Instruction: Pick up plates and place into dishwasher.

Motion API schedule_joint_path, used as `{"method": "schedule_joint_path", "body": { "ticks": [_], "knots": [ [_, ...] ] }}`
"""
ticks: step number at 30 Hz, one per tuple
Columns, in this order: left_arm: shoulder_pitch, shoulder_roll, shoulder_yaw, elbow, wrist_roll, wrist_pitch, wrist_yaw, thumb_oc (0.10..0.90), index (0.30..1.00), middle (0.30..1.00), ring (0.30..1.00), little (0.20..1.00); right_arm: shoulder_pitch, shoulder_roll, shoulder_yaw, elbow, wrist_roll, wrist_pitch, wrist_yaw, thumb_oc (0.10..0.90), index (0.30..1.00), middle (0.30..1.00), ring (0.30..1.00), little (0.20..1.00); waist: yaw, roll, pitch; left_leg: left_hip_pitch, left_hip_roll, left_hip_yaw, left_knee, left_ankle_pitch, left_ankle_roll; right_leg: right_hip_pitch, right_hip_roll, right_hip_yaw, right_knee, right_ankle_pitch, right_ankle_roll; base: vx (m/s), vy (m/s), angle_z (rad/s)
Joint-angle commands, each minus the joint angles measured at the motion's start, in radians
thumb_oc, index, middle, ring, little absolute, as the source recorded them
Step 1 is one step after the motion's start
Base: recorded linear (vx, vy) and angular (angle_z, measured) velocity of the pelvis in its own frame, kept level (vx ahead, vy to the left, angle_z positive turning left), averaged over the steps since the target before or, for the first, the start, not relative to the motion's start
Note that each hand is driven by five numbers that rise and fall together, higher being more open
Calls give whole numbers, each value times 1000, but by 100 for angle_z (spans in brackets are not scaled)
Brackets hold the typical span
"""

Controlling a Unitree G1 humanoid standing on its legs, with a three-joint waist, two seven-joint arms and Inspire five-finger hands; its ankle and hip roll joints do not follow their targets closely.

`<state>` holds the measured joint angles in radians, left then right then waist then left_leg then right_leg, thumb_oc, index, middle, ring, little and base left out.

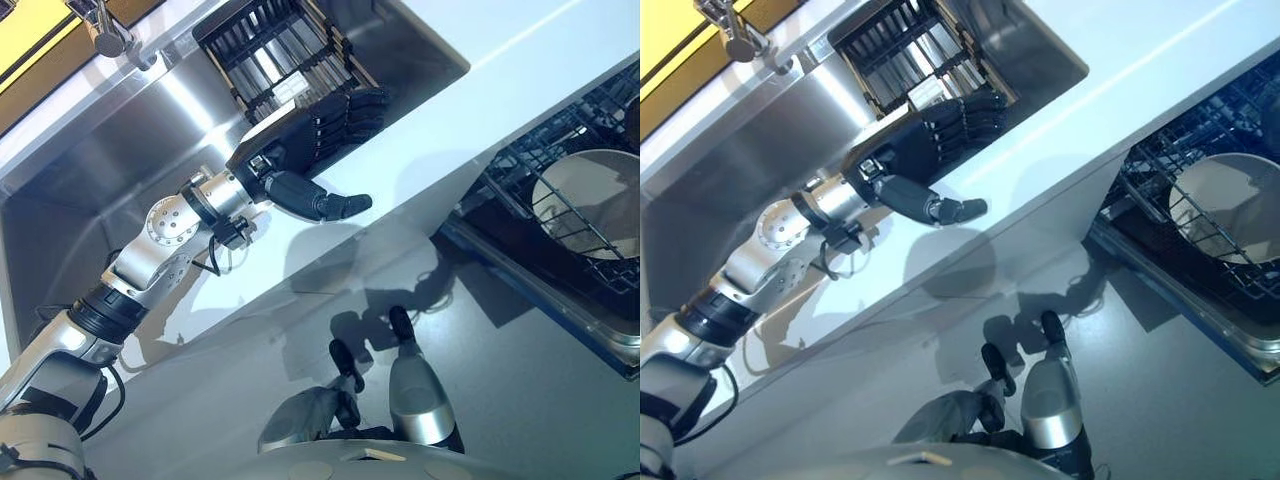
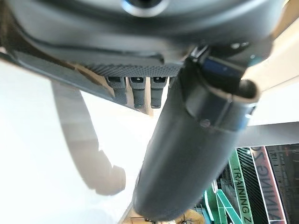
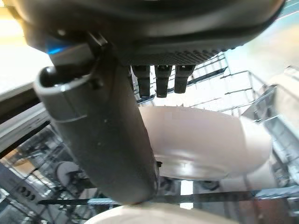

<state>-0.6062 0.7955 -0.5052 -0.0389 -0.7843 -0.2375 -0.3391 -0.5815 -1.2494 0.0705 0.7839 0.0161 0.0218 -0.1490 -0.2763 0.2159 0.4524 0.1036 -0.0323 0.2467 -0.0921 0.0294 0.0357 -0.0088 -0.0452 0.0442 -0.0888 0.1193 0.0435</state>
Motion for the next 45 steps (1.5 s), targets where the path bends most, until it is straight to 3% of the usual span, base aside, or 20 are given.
{"method": "schedule_joint_path", "body": {
  "ticks": [1, 18, 23, 33, 37, 38, 40, 45],
  "knots": [
    [1, -42, 30, -14, -24, -69, -9, 800, 900, 900, 900, 900, 53, -29, -75, -81, -14, -41, -80, 800, 900, 900, 900, 900, -14, -87, -189, 9, 30, 31, 30, -43, -42, -21, 48, 17, 83, -60, 27, 48, 18, -17],
    [72, -75, 43, 13, -17, -29, -33, 800, 900, 900, 900, 900, 285, 24, -312, -260, 69, -106, -70, 800, 900, 900, 900, 900, -43, -135, -277, 74, 46, 55, 33, -73, -31, 41, 57, 40, 49, -49, 38, 58, -1, -7],
    [98, -79, 41, 17, -13, -32, -44, 800, 900, 900, 900, 900, 315, 28, -337, -274, 67, -112, -77, 800, 900, 900, 900, 900, -39, -143, -296, 79, 48, 58, 34, -76, -29, 48, 58, 42, 41, -44, 39, 38, -5, -6],
    [148, -88, 49, 53, -9, -17, -36, 800, 900, 900, 900, 900, 398, 35, -405, -278, 94, -102, -74, 800, 900, 900, 900, 900, -39, -162, -312, 85, 52, 59, 26, -75, -28, 50, 59, 41, 38, -39, 43, 10, 2, -2],
    [179, -94, 66, 76, -3, -27, -51, 800, 900, 900, 900, 900, 458, 51, -431, -268, 29, -56, -33, 800, 900, 900, 900, 900, -42, -171, -314, 88, 54, 57, 22, -77, -27, 52, 59, 38, 36, -40, 47, -9, -1, 0],
    [189, -90, 74, 71, 9, -25, -61, 800, 900, 900, 900, 900, 510, 53, -431, -249, -18, -29, 16, 528, 667, 667, 667, 628, -38, -180, -316, 82, 55, 60, 19, -70, -29, 45, 58, 39, 36, -33, 47, -53, -13, 0],
    [191, -82, 73, 68, 24, -23, -72, 800, 900, 900, 900, 900, 552, 62, -416, -232, -36, -23, 35, 100, 300, 300, 300, 200, -38, -187, -317, 83, 56, 61, 16, -66, -28, 44, 59, 38, 35, -29, 47, -57, -18, 0],
    [175, -81, 56, 64, 34, -17, -80, 800, 900, 900, 900, 900, 564, 92, -368, -177, -50, -28, 50, 100, 300, 300, 300, 200, -33, -195, -316, 85, 58, 61, 19, -64, -26, 47, 58, 36, 34, -24, 48, -8, -5, 0]
  ]
}}
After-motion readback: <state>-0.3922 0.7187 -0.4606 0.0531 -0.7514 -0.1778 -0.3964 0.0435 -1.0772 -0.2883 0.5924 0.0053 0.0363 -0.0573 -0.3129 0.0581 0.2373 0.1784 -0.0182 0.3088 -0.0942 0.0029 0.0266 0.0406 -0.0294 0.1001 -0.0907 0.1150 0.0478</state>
